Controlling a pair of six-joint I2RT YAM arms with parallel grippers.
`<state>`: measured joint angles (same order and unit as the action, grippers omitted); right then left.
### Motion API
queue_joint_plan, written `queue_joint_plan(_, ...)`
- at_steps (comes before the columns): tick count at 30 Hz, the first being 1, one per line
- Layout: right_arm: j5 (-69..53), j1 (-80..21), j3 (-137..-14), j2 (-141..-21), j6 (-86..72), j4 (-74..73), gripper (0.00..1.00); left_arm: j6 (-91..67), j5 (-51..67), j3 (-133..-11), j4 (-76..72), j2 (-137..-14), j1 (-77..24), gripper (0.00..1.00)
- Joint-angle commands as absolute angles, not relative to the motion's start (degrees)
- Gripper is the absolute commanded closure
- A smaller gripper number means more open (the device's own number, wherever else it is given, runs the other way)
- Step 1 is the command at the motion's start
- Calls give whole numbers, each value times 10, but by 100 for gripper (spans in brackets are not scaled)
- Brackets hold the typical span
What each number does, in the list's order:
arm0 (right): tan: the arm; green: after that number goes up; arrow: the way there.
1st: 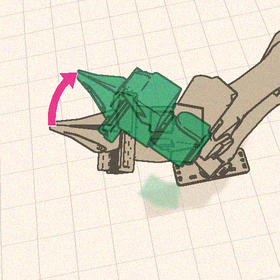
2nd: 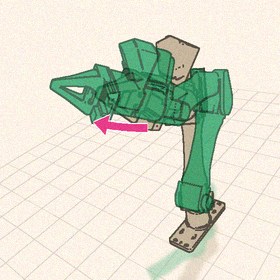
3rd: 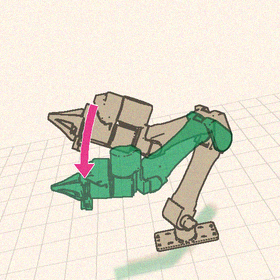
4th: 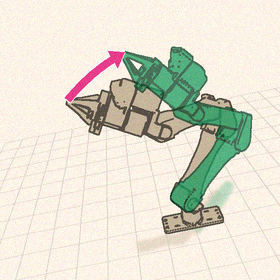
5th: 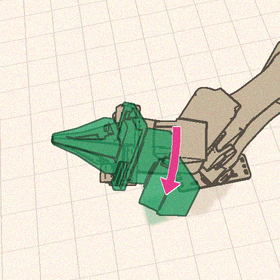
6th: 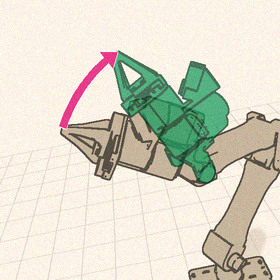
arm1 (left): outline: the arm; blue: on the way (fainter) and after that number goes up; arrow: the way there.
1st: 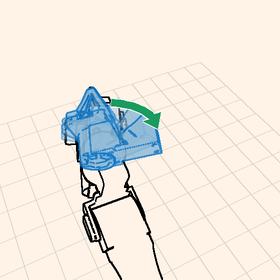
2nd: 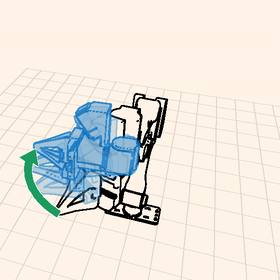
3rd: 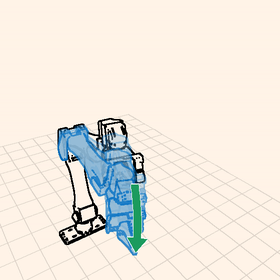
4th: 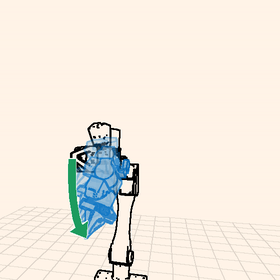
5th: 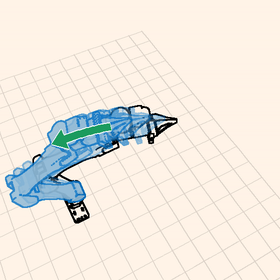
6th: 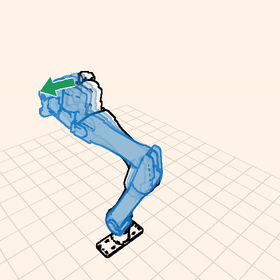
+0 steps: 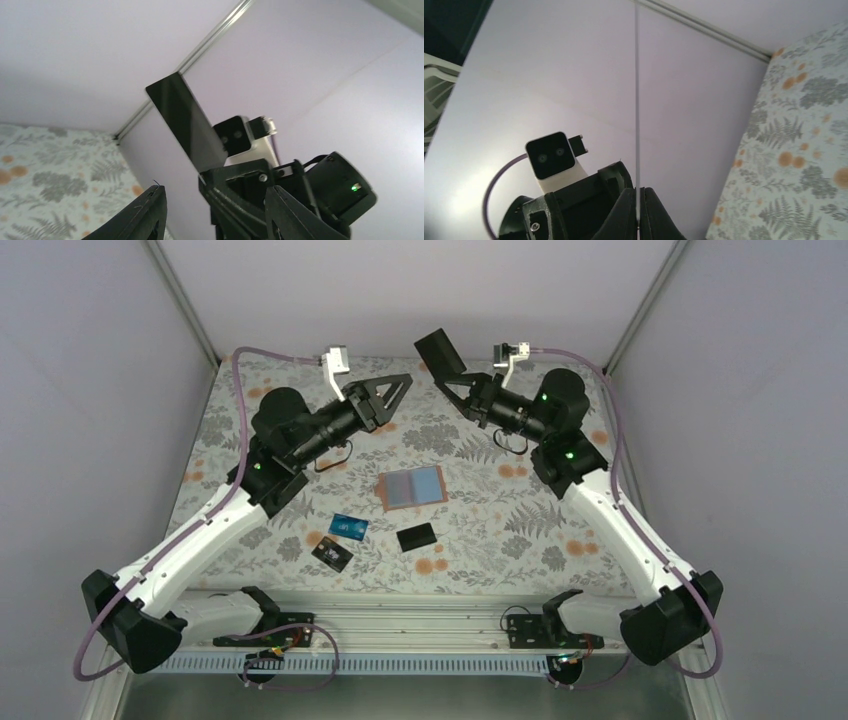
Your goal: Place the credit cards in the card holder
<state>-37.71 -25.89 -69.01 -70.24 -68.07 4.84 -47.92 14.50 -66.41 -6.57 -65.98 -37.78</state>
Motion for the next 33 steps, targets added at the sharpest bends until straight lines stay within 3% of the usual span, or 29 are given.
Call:
queue_joint_plan(1,-417,-256,-711,-707,-743,124,96,-500,174,-667,-160,-666,-375,50)
queue_joint_plan(15,-444,-276,-711,-719,-793,193,96,-530,195,-650,-277,-705,-373,59)
queue_joint_plan(22,-451,-287,-715,-727,-788,196,96,-532,196,-661,-270,-718,-373,70)
queue_joint_plan(33,-455,-295,-740,-733,-745,158,96,-532,192,-661,-270,-722,-373,79)
